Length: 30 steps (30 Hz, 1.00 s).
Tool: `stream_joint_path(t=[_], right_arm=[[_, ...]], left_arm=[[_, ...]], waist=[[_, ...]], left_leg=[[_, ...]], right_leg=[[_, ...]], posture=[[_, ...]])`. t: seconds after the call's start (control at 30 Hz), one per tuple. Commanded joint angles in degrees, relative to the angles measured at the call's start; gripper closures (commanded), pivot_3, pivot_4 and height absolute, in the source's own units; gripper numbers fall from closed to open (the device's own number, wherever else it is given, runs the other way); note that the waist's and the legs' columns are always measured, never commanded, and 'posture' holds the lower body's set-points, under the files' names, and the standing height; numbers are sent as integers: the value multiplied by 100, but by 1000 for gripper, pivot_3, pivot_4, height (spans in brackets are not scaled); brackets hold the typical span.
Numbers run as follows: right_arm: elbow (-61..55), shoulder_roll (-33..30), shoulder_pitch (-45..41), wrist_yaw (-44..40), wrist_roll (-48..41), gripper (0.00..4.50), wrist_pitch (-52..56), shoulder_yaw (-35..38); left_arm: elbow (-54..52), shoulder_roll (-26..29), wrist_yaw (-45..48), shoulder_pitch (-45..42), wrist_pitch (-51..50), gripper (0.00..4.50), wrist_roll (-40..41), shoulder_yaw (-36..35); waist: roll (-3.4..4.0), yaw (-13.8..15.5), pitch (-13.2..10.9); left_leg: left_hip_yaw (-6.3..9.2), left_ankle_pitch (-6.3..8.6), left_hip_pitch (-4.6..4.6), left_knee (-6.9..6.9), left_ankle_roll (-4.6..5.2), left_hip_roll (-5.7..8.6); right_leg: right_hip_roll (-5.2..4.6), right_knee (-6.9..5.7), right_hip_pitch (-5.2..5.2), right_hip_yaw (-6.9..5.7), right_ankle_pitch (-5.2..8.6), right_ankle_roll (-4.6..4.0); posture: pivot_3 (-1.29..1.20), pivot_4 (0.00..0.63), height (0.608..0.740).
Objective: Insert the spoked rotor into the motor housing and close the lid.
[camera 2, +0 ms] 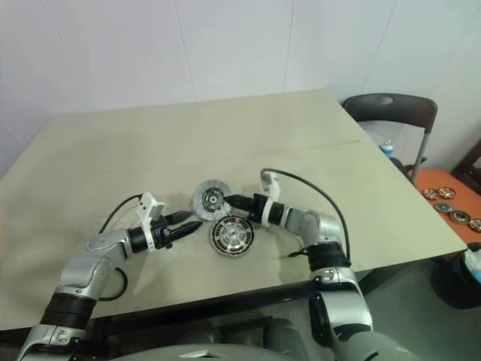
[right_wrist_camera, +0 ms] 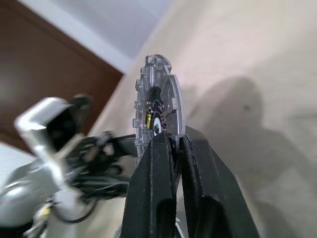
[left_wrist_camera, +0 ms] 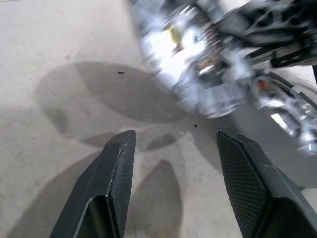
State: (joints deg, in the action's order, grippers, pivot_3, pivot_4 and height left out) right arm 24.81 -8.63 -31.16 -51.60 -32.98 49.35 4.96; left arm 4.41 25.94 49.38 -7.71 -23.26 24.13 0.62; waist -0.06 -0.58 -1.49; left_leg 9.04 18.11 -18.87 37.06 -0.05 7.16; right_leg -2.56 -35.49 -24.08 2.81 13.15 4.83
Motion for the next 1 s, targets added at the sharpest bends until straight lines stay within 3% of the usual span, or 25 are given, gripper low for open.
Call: stream_joint_path(t=[0.03, 0.27, 0.6, 0.77, 1.0], right_arm=[[-128, -150, -72, -305, -162, 4471, -290, 166], [337, 22, -401, 624, 51, 4471, -1422, 719], [751, 279, -577, 2041, 618, 4471, -2658, 836], [1016, 308, -625, 2306, 705, 4471, -2603, 809], [1304, 333, -1072, 3314, 253, 4471, -2439, 1539]], left_arm=[[-92, 45, -21, -67, 95, 1748, -12, -138], [-84, 16, -1, -121, 64, 1748, -18, -72], [-61, 21, 10, -143, 67, 1748, -31, -64], [-29, 3, 3, -163, 76, 1748, -35, -58], [-40, 1, -12, -134, 78, 1748, -39, -57]], waist=[[0, -2, 0], [0, -8, 0], [0, -12, 0], [0, -15, 0], [0, -1, 0]], left_leg=[[0, 0, -5, 1, 0, 0], [-1, -5, -39, 10, -7, 0], [-3, -9, -39, 12, -13, 0], [-3, -13, -38, 14, -20, 0], [0, -17, -32, 17, -25, 0]], right_leg=[[0, -2, -5, 0, 0, 0], [0, -31, -49, 1, -2, -2], [1, -45, -55, 4, -2, -3], [1, -52, -56, 5, -2, -5], [2, -59, -52, 4, -8, -14]], posture=[[0, 0, 740], [0, 0, 740], [0, 0, 740], [0, 0, 740], [0, 0, 740]])
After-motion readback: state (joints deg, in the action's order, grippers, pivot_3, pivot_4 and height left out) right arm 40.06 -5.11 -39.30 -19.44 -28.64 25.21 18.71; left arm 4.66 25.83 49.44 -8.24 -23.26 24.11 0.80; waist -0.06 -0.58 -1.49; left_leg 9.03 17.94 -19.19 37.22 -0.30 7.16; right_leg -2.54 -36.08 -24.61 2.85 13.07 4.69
